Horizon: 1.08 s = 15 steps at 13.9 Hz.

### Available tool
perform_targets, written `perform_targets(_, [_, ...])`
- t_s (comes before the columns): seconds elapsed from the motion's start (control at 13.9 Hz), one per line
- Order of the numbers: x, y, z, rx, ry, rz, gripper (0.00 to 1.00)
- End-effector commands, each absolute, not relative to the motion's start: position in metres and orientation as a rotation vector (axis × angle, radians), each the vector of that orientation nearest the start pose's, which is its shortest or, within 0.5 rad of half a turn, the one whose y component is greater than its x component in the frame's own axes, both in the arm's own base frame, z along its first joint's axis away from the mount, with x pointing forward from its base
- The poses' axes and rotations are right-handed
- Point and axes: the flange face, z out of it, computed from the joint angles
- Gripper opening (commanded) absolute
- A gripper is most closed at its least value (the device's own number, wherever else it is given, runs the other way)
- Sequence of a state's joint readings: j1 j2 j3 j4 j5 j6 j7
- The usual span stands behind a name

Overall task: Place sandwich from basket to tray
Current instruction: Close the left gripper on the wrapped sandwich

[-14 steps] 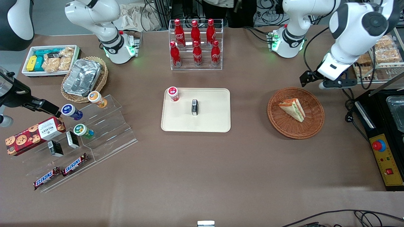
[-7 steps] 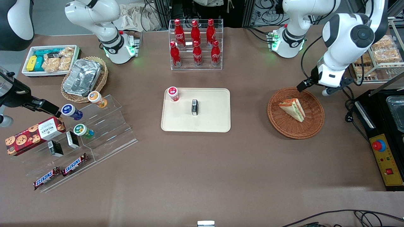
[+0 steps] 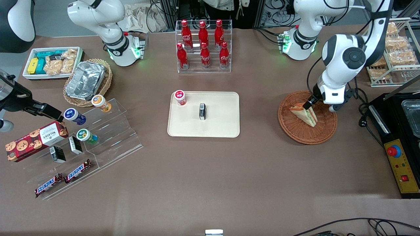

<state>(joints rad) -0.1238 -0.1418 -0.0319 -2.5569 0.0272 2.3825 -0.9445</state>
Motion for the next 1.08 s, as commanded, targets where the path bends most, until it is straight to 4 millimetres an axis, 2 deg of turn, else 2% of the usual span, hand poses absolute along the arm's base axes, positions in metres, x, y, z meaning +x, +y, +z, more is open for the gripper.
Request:
perform_targets(0.0, [0.438,-0.074,0.304,-2.850,-1.222,-0.011,1.00])
perform_targets(0.36, [0.424,-0.080,0.271,-2.867,-1.199,-0.013,1.00])
perform_targets(0.43, [0.424,-0.081,0.271,-2.869,-1.199,-0.017,0.98])
perform_targets(0.5, [0.425,-0.080,0.272,-2.869,-1.204,-0.021,0.88])
perform_targets(0.65, [0.427,-0.080,0.277,-2.869,-1.203,-0.024,0.44])
perform_targets(0.79, [0.431,-0.081,0.284,-2.863,-1.199,-0.011,0.14])
perform_targets(0.86, [0.435,-0.081,0.290,-2.857,-1.198,-0.001,0.04])
perform_targets(1.01, [0.445,-0.083,0.307,-2.842,-1.182,0.031,0.00])
